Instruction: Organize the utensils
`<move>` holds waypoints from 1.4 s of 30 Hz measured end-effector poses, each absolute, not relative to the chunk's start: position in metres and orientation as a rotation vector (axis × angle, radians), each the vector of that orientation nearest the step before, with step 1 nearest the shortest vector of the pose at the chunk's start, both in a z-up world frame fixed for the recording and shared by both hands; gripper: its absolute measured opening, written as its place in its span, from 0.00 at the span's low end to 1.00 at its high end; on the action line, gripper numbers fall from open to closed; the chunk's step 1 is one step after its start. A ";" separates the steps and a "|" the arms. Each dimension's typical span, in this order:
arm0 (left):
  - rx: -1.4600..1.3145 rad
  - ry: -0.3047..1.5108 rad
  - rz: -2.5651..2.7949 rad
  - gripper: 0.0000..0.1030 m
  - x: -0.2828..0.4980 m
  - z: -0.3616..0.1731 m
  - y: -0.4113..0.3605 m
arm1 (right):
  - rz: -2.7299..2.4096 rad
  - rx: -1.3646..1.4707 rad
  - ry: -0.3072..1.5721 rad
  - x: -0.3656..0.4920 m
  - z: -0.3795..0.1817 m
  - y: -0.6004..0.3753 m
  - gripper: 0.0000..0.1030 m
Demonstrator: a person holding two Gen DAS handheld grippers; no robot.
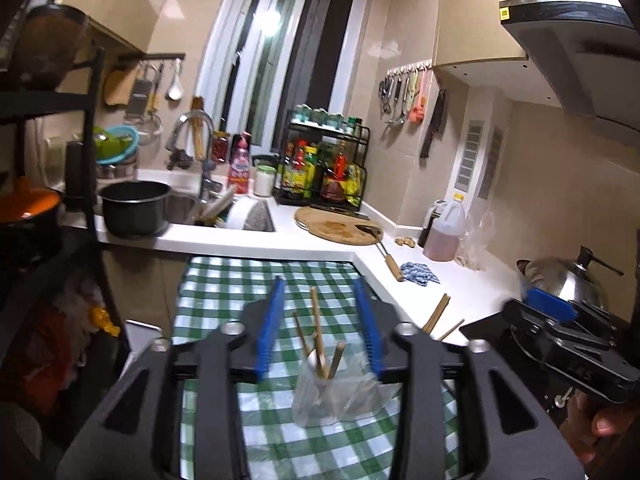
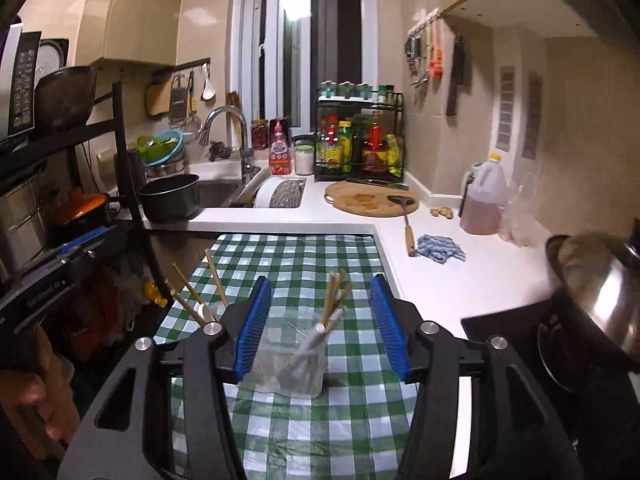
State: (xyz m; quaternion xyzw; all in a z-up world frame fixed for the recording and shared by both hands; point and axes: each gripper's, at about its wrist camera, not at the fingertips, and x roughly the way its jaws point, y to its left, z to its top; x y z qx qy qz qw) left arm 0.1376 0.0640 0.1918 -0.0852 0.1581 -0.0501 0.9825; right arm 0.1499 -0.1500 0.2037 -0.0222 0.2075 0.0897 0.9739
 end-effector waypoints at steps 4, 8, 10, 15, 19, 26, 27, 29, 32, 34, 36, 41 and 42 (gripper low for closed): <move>-0.150 0.325 -0.045 0.69 0.094 0.164 0.069 | 0.127 -0.029 0.388 0.113 0.171 -0.166 0.63; -0.175 0.410 -0.009 0.83 0.080 0.117 0.057 | 0.090 -0.052 0.423 0.106 0.134 -0.172 0.81; -0.177 0.473 -0.016 0.85 0.086 0.100 0.045 | 0.094 -0.022 0.467 0.111 0.125 -0.176 0.85; -0.117 0.447 0.023 0.93 0.088 0.087 0.031 | 0.099 -0.038 0.448 0.110 0.118 -0.177 0.94; -0.146 0.462 0.037 0.93 0.097 0.081 0.034 | 0.085 0.012 0.449 0.112 0.112 -0.184 0.95; -0.130 0.462 0.048 0.93 0.101 0.074 0.032 | 0.084 -0.020 0.449 0.112 0.109 -0.177 0.95; -0.131 0.465 0.045 0.93 0.102 0.074 0.032 | 0.083 -0.024 0.447 0.112 0.109 -0.177 0.95; -0.133 0.467 0.039 0.93 0.101 0.073 0.034 | 0.082 -0.035 0.446 0.112 0.107 -0.177 0.95; -0.123 0.458 0.043 0.93 0.098 0.074 0.034 | 0.087 -0.038 0.452 0.112 0.105 -0.176 0.95; -0.121 0.453 0.045 0.93 0.097 0.076 0.034 | 0.088 -0.041 0.454 0.112 0.104 -0.174 0.95; -0.125 0.450 0.043 0.93 0.096 0.076 0.034 | 0.089 -0.046 0.452 0.111 0.104 -0.173 0.95; -0.123 0.450 0.032 0.93 0.096 0.075 0.033 | 0.090 -0.056 0.445 0.109 0.104 -0.170 0.95; -0.124 0.449 0.030 0.93 0.096 0.076 0.033 | 0.088 -0.057 0.444 0.109 0.104 -0.170 0.95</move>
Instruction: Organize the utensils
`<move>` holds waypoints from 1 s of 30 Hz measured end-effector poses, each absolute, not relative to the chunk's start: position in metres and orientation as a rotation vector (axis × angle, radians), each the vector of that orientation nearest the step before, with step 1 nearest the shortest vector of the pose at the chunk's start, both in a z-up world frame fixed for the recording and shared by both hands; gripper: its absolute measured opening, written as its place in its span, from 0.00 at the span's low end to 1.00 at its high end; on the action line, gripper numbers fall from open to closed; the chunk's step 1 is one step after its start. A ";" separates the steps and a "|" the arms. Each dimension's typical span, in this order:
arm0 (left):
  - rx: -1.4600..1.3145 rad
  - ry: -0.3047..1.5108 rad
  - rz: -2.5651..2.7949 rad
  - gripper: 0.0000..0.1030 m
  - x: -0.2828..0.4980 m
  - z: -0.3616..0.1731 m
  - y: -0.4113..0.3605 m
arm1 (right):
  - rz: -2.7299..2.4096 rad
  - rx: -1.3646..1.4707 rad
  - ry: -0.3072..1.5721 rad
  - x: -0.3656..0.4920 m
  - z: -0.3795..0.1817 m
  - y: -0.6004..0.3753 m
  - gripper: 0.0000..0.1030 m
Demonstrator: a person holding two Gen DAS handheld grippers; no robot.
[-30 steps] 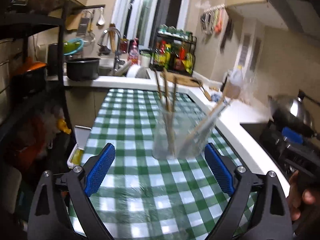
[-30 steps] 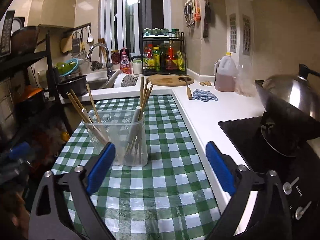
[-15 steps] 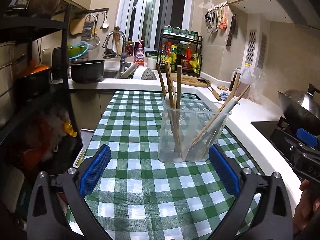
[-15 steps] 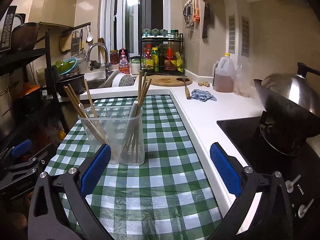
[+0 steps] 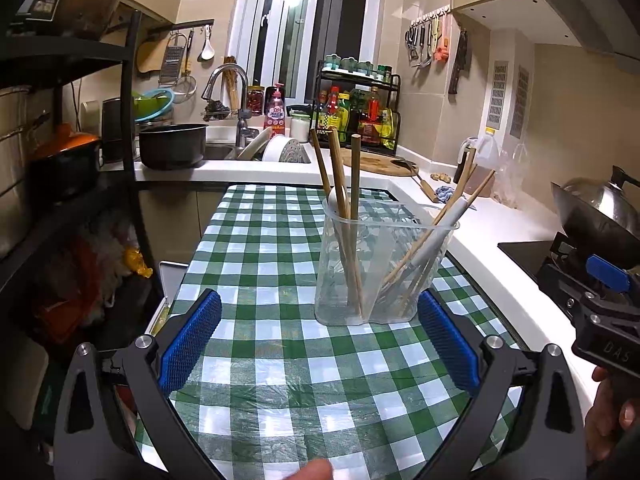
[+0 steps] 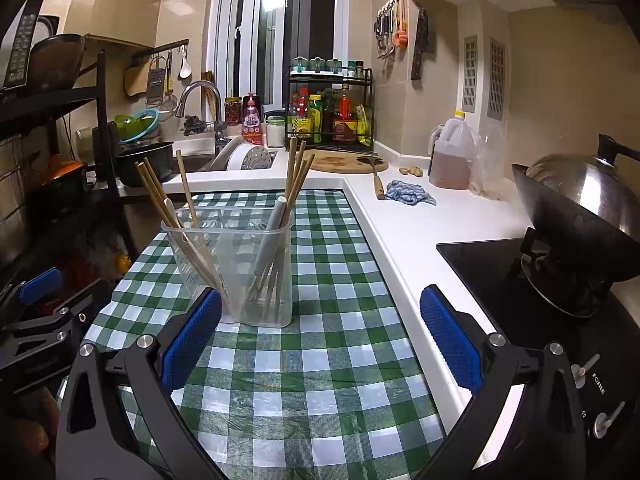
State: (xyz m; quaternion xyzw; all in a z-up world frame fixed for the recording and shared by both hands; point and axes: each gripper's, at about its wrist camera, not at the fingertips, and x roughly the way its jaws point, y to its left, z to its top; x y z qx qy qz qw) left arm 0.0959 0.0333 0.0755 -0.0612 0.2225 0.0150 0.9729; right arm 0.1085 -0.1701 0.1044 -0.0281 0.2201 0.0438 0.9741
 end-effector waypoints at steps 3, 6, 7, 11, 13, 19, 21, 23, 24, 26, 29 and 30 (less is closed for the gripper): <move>-0.122 0.447 0.028 0.93 0.096 0.076 0.033 | 0.089 -0.058 0.444 0.109 0.105 -0.170 0.95; -0.119 0.446 0.028 0.93 0.096 0.076 0.032 | 0.089 -0.057 0.444 0.108 0.105 -0.170 0.95; -0.117 0.446 0.029 0.93 0.096 0.076 0.032 | 0.089 -0.057 0.445 0.108 0.105 -0.170 0.95; -0.119 0.446 0.031 0.93 0.097 0.076 0.032 | 0.090 -0.056 0.443 0.108 0.104 -0.170 0.95; -0.117 0.445 0.033 0.93 0.096 0.077 0.032 | 0.089 -0.058 0.444 0.108 0.105 -0.169 0.95; -0.112 0.444 0.034 0.93 0.096 0.077 0.032 | 0.093 -0.059 0.444 0.108 0.105 -0.168 0.95; -0.109 0.443 0.032 0.93 0.096 0.077 0.032 | 0.094 -0.061 0.444 0.108 0.105 -0.168 0.95; -0.107 0.443 0.033 0.93 0.097 0.077 0.032 | 0.094 -0.060 0.446 0.108 0.105 -0.169 0.95; -0.107 0.443 0.032 0.93 0.096 0.077 0.032 | 0.095 -0.059 0.447 0.109 0.105 -0.169 0.95; -0.105 0.439 0.033 0.93 0.096 0.077 0.032 | 0.094 -0.061 0.446 0.108 0.105 -0.169 0.95; -0.101 0.437 0.029 0.93 0.096 0.077 0.032 | 0.094 -0.061 0.446 0.108 0.105 -0.169 0.95; -0.101 0.438 0.028 0.93 0.096 0.077 0.033 | 0.094 -0.061 0.446 0.108 0.105 -0.169 0.95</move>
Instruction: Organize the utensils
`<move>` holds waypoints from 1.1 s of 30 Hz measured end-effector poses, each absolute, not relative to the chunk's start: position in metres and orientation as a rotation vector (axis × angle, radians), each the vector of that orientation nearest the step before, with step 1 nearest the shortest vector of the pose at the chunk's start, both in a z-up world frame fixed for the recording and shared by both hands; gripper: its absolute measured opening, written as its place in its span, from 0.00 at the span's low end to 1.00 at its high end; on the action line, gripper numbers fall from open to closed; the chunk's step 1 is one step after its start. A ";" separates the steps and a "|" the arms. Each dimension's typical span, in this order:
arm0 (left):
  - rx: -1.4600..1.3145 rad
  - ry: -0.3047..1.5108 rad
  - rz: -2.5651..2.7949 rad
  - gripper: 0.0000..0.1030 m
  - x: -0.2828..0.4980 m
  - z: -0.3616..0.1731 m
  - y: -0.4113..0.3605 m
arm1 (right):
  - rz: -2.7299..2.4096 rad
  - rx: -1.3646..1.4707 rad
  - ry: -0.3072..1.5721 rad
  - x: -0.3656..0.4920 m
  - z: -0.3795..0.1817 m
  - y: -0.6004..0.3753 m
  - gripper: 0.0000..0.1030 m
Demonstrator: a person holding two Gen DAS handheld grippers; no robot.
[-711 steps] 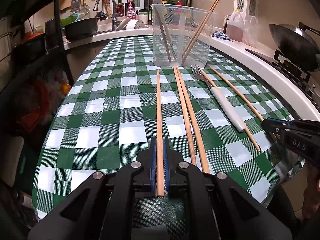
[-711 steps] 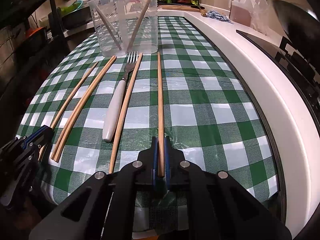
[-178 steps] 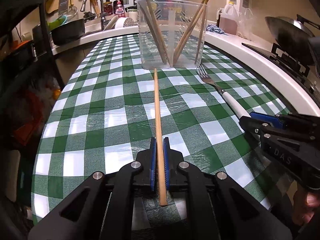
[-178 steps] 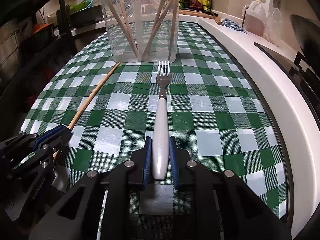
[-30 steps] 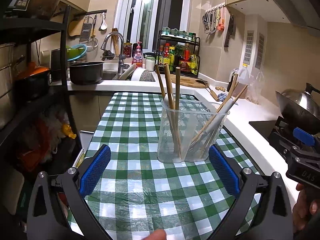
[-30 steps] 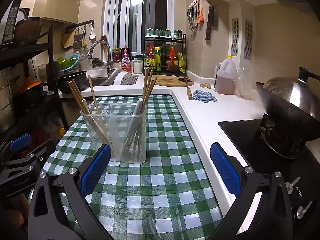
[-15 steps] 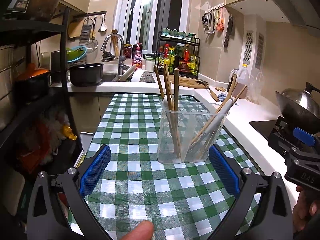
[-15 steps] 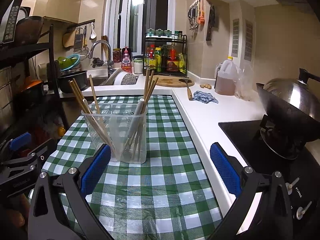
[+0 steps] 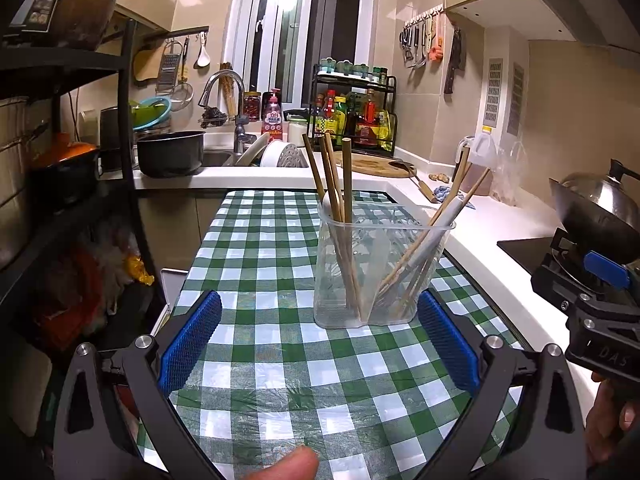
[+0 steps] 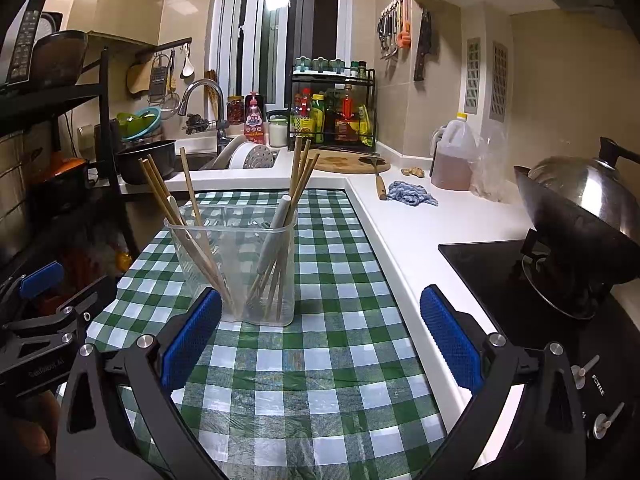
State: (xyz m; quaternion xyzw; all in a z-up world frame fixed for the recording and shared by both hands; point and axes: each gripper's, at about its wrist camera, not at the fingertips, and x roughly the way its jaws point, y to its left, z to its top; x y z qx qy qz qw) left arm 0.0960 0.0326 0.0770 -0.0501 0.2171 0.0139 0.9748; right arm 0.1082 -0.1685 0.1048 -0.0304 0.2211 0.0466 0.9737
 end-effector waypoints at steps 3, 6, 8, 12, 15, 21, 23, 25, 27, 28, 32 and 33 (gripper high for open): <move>-0.100 0.441 0.024 0.93 0.096 0.077 0.032 | 0.095 -0.061 0.447 0.108 0.105 -0.169 0.95; -0.096 0.436 0.024 0.93 0.095 0.077 0.032 | 0.097 -0.063 0.445 0.108 0.104 -0.169 0.95; -0.094 0.435 0.024 0.93 0.095 0.077 0.032 | 0.096 -0.063 0.447 0.109 0.104 -0.169 0.95; -0.093 0.435 0.024 0.93 0.095 0.077 0.031 | 0.096 -0.062 0.447 0.108 0.104 -0.168 0.95; -0.092 0.435 0.024 0.93 0.095 0.077 0.031 | 0.097 -0.064 0.446 0.108 0.104 -0.169 0.95; -0.091 0.433 0.024 0.93 0.095 0.077 0.030 | 0.099 -0.066 0.447 0.107 0.104 -0.168 0.95; -0.087 0.430 0.022 0.93 0.095 0.077 0.029 | 0.099 -0.067 0.446 0.107 0.104 -0.168 0.95; -0.084 0.426 0.014 0.93 0.094 0.077 0.028 | 0.099 -0.066 0.448 0.107 0.104 -0.169 0.95; -0.081 0.425 0.010 0.93 0.094 0.077 0.026 | 0.099 -0.066 0.448 0.107 0.104 -0.169 0.95; -0.080 0.426 0.011 0.93 0.094 0.077 0.026 | 0.099 -0.066 0.447 0.107 0.104 -0.168 0.95; -0.083 0.433 0.015 0.93 0.095 0.077 0.026 | 0.099 -0.067 0.448 0.107 0.104 -0.168 0.95; -0.083 0.436 0.017 0.93 0.096 0.076 0.026 | 0.099 -0.066 0.448 0.107 0.104 -0.168 0.95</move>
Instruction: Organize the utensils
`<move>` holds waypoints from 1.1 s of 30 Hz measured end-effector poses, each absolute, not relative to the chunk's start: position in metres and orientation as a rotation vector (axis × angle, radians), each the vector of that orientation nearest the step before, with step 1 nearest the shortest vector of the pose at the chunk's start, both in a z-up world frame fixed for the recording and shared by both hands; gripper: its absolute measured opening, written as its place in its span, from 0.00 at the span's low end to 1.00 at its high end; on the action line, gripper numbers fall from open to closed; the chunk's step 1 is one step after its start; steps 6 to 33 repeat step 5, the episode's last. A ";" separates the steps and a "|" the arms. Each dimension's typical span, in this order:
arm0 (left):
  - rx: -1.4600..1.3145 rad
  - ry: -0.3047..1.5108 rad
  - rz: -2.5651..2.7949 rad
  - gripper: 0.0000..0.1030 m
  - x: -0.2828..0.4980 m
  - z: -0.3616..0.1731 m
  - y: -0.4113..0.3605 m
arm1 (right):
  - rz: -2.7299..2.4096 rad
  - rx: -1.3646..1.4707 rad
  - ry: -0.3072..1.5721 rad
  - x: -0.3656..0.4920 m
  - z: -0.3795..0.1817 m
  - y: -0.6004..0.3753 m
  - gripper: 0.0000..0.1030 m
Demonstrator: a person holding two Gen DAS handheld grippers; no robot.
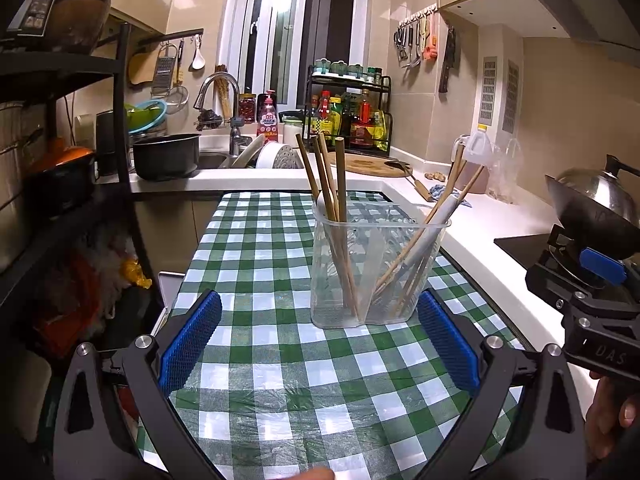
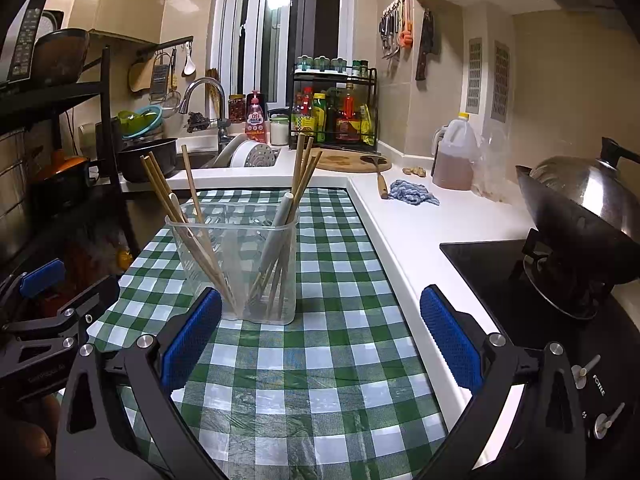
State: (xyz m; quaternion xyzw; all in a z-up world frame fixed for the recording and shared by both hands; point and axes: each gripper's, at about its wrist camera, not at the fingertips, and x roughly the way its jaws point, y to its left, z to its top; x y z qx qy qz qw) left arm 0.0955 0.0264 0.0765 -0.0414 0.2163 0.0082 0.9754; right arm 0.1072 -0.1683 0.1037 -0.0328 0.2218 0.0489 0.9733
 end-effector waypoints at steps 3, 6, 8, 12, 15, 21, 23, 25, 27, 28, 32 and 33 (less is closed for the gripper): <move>-0.087 0.440 0.021 0.93 0.096 0.076 0.028 | 0.099 -0.067 0.447 0.107 0.104 -0.168 0.95; -0.089 0.440 0.022 0.93 0.095 0.076 0.029 | 0.100 -0.067 0.448 0.107 0.104 -0.169 0.95; -0.089 0.440 0.022 0.93 0.095 0.076 0.029 | 0.100 -0.067 0.448 0.107 0.104 -0.169 0.95; -0.089 0.440 0.022 0.93 0.095 0.076 0.029 | 0.100 -0.067 0.448 0.107 0.104 -0.169 0.95; -0.089 0.440 0.022 0.93 0.095 0.076 0.029 | 0.100 -0.067 0.448 0.107 0.104 -0.169 0.95; -0.089 0.440 0.022 0.93 0.095 0.076 0.029 | 0.100 -0.067 0.448 0.107 0.104 -0.169 0.95; -0.089 0.440 0.022 0.93 0.095 0.076 0.029 | 0.100 -0.067 0.448 0.107 0.104 -0.169 0.95; -0.089 0.440 0.022 0.93 0.095 0.076 0.029 | 0.100 -0.067 0.448 0.107 0.104 -0.169 0.95; -0.089 0.440 0.022 0.93 0.095 0.076 0.029 | 0.100 -0.067 0.448 0.107 0.104 -0.169 0.95; -0.089 0.440 0.022 0.93 0.095 0.076 0.029 | 0.100 -0.067 0.448 0.107 0.104 -0.169 0.95; -0.089 0.440 0.022 0.93 0.095 0.076 0.029 | 0.100 -0.067 0.448 0.107 0.104 -0.169 0.95; -0.089 0.440 0.022 0.93 0.095 0.076 0.029 | 0.100 -0.067 0.448 0.107 0.104 -0.169 0.95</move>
